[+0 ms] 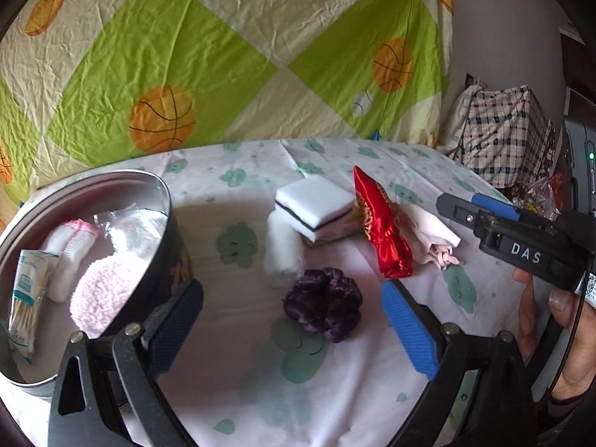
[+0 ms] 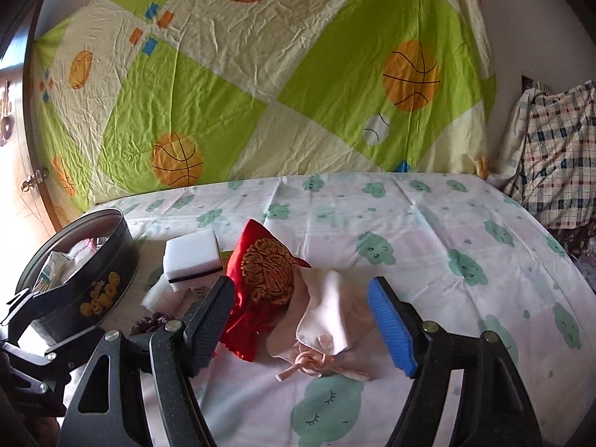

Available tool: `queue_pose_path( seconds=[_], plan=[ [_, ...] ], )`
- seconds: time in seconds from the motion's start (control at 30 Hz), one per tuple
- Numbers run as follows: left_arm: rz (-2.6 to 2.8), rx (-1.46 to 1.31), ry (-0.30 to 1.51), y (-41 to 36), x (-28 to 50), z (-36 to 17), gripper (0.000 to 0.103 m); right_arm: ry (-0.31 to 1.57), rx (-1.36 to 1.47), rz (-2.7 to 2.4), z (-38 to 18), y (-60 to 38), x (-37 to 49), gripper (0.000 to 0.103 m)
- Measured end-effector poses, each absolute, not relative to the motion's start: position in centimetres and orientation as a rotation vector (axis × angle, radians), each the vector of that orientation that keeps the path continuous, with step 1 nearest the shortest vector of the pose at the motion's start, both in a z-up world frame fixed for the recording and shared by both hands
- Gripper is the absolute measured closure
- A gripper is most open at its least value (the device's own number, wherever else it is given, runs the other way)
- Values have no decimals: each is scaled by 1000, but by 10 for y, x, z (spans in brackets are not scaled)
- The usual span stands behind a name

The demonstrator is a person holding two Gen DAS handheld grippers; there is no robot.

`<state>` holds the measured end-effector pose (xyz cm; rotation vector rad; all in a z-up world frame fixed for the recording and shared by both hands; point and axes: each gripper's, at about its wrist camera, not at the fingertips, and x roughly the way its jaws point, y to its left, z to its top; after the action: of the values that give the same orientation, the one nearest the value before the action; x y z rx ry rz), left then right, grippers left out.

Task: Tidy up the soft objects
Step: 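Grasp the purple scrunchie with the left gripper while the right gripper grasps the pale pink cloth, then lift the scrunchie and pink cloth with both grippers toward the tin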

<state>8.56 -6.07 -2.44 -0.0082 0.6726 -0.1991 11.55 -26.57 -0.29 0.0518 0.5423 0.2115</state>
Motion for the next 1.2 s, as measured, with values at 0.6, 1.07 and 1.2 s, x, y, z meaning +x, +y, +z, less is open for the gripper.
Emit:
queue_pose_path(
  seconds=[0.6,1.07,1.2],
  plan=[
    [-288,-3,884,-79,124,-55,42,778,136,201,-35,-278,169,27],
    [-319,28,820,-81,111,-49,65,883,113,206,-49,-271,184,88],
    [-322,5,782,-75,107,-45,65,879,167,226,-49,-279,184,91]
  ],
)
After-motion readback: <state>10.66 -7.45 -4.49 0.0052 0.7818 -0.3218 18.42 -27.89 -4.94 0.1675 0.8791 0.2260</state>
